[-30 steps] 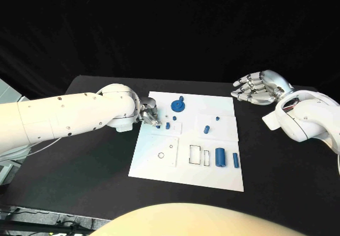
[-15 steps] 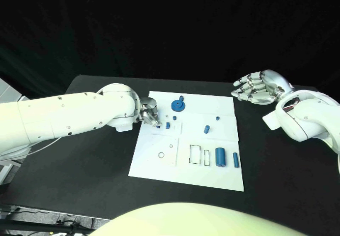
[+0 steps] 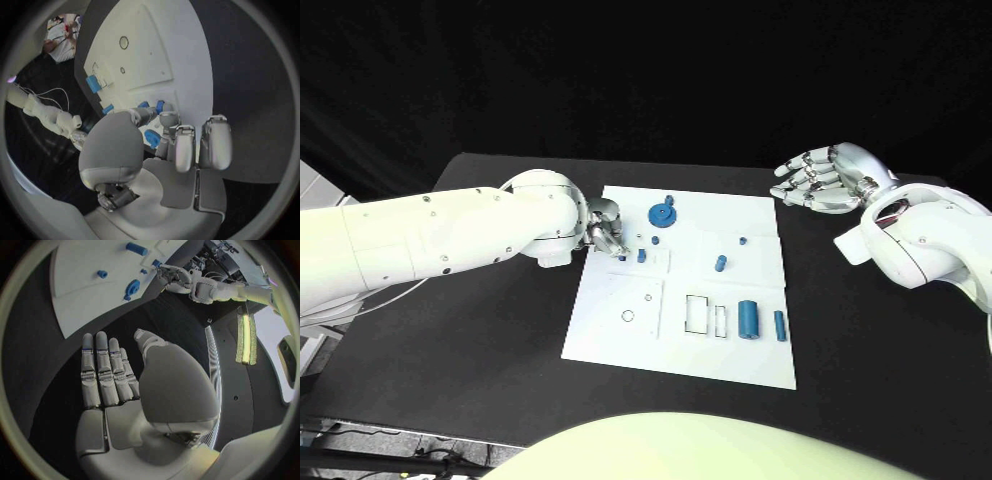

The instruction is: Assemble the parts on the task board

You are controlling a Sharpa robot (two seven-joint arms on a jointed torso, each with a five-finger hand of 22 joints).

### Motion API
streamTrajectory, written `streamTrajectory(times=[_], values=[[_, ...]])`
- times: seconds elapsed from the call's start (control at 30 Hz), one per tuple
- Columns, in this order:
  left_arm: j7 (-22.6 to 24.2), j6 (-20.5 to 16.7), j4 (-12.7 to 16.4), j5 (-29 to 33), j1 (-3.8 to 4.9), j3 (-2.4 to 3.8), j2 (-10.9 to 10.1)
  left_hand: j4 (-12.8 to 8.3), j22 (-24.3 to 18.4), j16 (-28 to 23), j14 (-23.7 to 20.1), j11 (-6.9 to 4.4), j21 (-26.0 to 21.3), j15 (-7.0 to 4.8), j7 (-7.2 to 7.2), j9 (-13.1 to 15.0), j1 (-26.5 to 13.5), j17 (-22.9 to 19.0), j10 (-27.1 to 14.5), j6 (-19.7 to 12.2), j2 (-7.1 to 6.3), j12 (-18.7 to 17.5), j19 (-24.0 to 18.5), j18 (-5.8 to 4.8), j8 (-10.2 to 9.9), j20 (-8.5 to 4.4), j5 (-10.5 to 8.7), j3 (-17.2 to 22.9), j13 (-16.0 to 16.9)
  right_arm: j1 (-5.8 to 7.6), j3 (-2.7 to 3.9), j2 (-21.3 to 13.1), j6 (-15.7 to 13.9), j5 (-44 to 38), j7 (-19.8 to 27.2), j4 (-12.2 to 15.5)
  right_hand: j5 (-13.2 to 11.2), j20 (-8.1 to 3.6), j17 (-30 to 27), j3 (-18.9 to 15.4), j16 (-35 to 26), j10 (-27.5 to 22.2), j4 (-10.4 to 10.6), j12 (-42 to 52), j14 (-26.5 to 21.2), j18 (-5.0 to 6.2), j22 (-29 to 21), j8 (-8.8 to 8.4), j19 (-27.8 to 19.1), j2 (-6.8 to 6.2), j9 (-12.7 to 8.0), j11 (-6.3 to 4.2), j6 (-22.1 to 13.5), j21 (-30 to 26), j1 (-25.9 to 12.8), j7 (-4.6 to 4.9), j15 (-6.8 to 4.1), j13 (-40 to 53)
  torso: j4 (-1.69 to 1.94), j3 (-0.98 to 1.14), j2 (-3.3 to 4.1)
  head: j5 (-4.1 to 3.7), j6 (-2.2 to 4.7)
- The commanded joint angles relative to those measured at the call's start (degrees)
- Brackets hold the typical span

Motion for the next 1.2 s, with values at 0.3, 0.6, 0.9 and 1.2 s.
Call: streamTrajectory(times=[0.3,0.6,0.9,1.2], values=[[-0.97,2.82,-0.46,2.50,-0.33,-0.27,1.05,-9.86,3.91,0.20,5.46,-0.13,0.04,-0.33,-0.20,-0.02,-0.76,13.55,0.73,0.38,-0.56,0.35,0.22,-0.40,0.14,0.13,0.28,10.49,0.46,-0.03,0.00,-0.02,0.90,-0.12,0.31,0.11,0.21,0.01,-0.05,-0.16,-0.18,0.50,-0.02,-0.21,-0.14,0.72,-0.05,-0.26,-0.26,0.14,-0.05,0.09,0.27,-0.14,0.24,1.60,0.00,-0.04,-0.05,0.05,0.01,-0.23,-0.18],[-1.91,2.56,-1.00,3.30,-0.33,-0.31,1.22,-8.02,3.99,0.22,5.48,-0.72,-0.01,-0.75,-1.13,-0.01,-4.75,13.59,1.52,1.21,-2.50,0.50,0.25,-0.41,0.11,-0.15,-0.06,7.62,0.74,-0.03,0.00,-0.13,0.86,-0.12,0.31,0.21,0.21,0.01,-0.05,-0.16,-0.18,0.50,-0.02,-0.21,-0.14,0.72,-0.05,-0.26,-0.26,0.14,-0.05,0.09,0.27,-0.14,0.24,1.60,0.00,-0.04,-0.04,0.01,0.05,-0.46,-0.22],[-2.47,1.77,-1.23,3.42,-0.33,-0.33,1.01,1.18,3.92,0.10,5.43,-0.70,-0.33,-0.84,-1.10,-0.28,-10.42,13.42,0.63,2.60,-3.63,0.19,0.26,-0.41,-0.15,-0.39,-0.54,-8.24,0.08,-0.03,0.00,-0.21,0.88,-0.12,0.31,0.27,0.21,0.02,-0.14,-0.19,-0.27,0.56,-0.01,-0.31,-0.12,0.72,-0.23,-0.28,-0.25,0.11,-0.09,0.10,0.28,-0.13,0.24,1.61,0.01,-0.17,0.03,-0.03,0.00,-0.52,-0.12],[-3.00,-0.92,-1.52,3.46,-0.33,-0.31,0.73,4.52,2.95,-0.44,5.17,-0.44,-1.29,-0.71,-0.84,0.43,-12.03,12.66,-1.37,1.13,-2.98,-0.98,-0.47,-0.13,0.30,-0.28,-0.70,-16.61,-2.54,-0.03,0.00,-0.25,0.88,-0.12,0.37,0.32,0.22,0.03,-0.16,-0.20,-0.30,0.55,-0.01,-0.34,-0.14,0.71,-0.27,-0.30,-0.26,0.10,-0.10,0.11,0.27,-0.13,0.24,1.62,0.02,-0.20,-0.05,-0.03,0.01,-0.63,0.07]])
